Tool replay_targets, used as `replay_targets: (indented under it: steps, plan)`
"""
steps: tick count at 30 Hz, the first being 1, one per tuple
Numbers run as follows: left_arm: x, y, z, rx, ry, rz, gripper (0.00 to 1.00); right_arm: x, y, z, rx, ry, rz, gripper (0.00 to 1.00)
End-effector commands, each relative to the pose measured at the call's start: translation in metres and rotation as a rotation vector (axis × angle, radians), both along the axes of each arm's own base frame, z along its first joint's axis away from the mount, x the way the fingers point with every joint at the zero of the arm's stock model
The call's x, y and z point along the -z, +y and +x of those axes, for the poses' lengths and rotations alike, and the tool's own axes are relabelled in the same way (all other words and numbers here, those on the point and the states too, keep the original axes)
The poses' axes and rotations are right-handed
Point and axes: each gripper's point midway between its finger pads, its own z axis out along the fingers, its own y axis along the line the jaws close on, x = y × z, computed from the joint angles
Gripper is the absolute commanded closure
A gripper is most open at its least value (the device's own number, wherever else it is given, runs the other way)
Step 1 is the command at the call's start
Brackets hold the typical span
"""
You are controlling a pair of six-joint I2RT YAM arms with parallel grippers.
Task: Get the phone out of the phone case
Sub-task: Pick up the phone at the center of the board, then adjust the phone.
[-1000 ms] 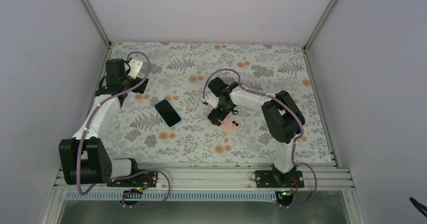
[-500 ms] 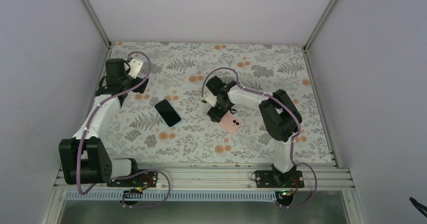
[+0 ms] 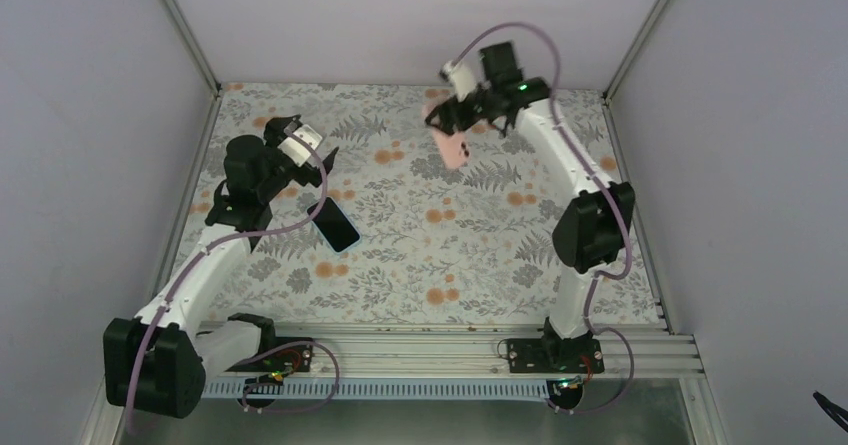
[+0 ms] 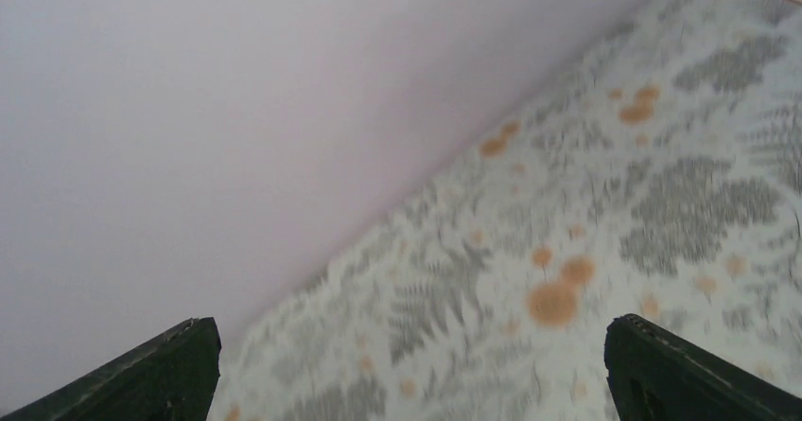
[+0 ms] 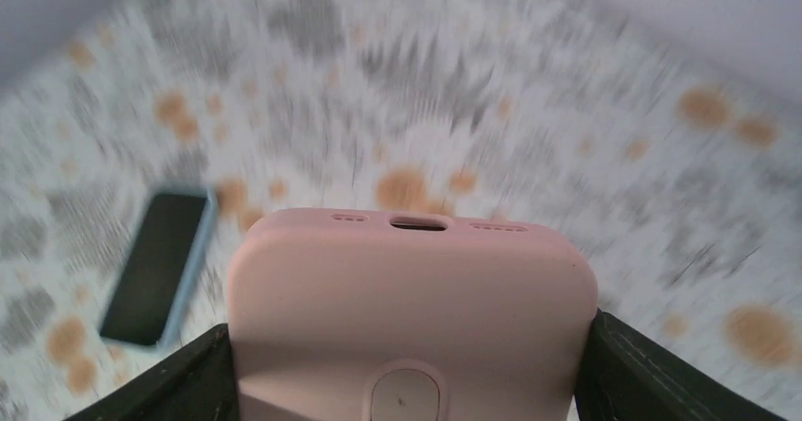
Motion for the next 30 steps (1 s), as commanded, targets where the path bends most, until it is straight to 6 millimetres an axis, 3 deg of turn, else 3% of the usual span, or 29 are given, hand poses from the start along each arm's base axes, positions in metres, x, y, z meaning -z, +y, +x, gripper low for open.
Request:
replay_targets:
  steps: [1,5,9,12,20,25,30]
  plan:
    - [-0.061,-0.032,0.002,0.139,-0.307,-0.095,0.0,-0.086,-0.003,-0.005,-0.088,0.034,0.281,0.48]
    - [-0.072,-0.076,0.007,0.23,-0.425,-0.101,0.0,-0.133,-0.006,-0.012,-0.164,0.035,0.438,0.49]
    - [-0.06,-0.136,0.005,0.292,-0.488,-0.064,0.0,-0.159,-0.014,-0.02,-0.204,0.015,0.511,0.48]
    - [-0.061,-0.175,-0.011,0.295,-0.596,-0.08,0.0,-0.172,-0.022,-0.025,-0.221,0.016,0.559,0.47]
    - [-0.053,-0.221,-0.054,0.272,-0.717,-0.219,0.0,-0.173,-0.047,-0.014,-0.173,0.032,0.598,0.49]
    - [-0.065,-0.232,-0.039,0.091,-0.603,-0.398,0.0,-0.173,-0.051,-0.009,-0.15,0.008,0.583,0.51]
    - [-0.063,-0.257,-0.048,0.032,-0.528,-0.487,0.0,-0.173,-0.054,0.002,-0.112,-0.034,0.563,0.5]
